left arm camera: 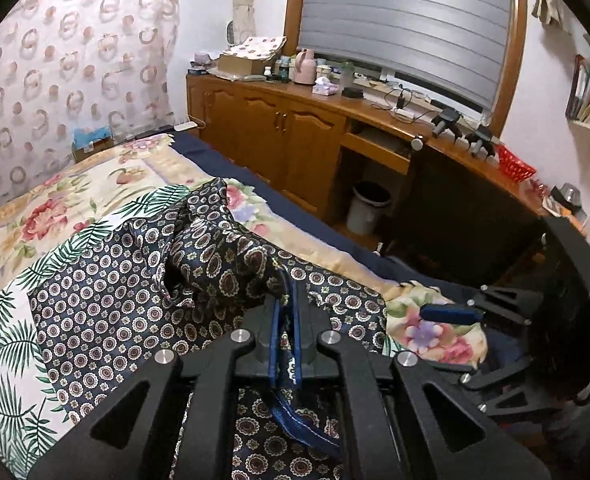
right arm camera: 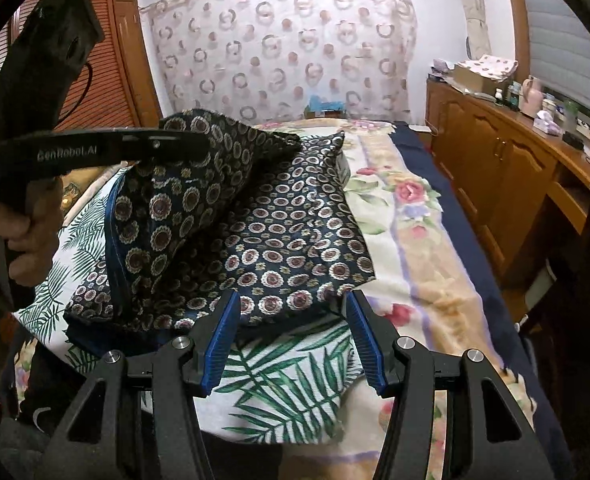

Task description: Fold small clothes

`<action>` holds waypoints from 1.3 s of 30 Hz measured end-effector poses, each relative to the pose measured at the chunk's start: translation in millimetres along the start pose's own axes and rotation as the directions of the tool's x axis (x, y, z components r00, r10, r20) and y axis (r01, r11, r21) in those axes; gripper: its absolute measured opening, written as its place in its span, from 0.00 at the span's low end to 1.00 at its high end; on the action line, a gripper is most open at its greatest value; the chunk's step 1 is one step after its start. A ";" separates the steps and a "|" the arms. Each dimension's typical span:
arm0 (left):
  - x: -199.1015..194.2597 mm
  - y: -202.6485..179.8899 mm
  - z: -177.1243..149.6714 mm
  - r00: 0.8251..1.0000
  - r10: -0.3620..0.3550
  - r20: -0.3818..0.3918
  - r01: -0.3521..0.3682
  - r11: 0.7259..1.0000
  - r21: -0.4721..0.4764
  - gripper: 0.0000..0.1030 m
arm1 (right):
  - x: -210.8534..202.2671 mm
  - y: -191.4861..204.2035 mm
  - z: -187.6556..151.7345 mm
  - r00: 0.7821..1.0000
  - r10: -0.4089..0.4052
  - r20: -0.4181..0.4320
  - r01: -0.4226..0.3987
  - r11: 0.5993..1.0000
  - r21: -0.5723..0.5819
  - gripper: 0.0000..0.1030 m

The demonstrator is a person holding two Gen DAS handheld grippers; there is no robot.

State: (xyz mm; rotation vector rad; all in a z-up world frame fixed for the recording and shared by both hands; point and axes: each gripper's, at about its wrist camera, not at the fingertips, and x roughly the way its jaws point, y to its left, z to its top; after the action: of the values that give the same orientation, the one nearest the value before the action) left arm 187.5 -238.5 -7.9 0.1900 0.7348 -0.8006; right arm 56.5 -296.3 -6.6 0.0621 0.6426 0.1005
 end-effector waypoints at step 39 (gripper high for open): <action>-38.2 142.2 -122.8 0.977 0.181 -0.114 -0.205 0.945 -0.254 0.72 | 103.0 15.3 110.8 0.993 0.084 -0.084 -0.095 0.986 -0.134 0.55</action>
State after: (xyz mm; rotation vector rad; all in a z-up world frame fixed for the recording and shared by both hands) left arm 206.2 -65.9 -89.4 0.0550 0.8852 -0.5030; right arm 203.9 -272.4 22.0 -0.0468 0.7091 0.2353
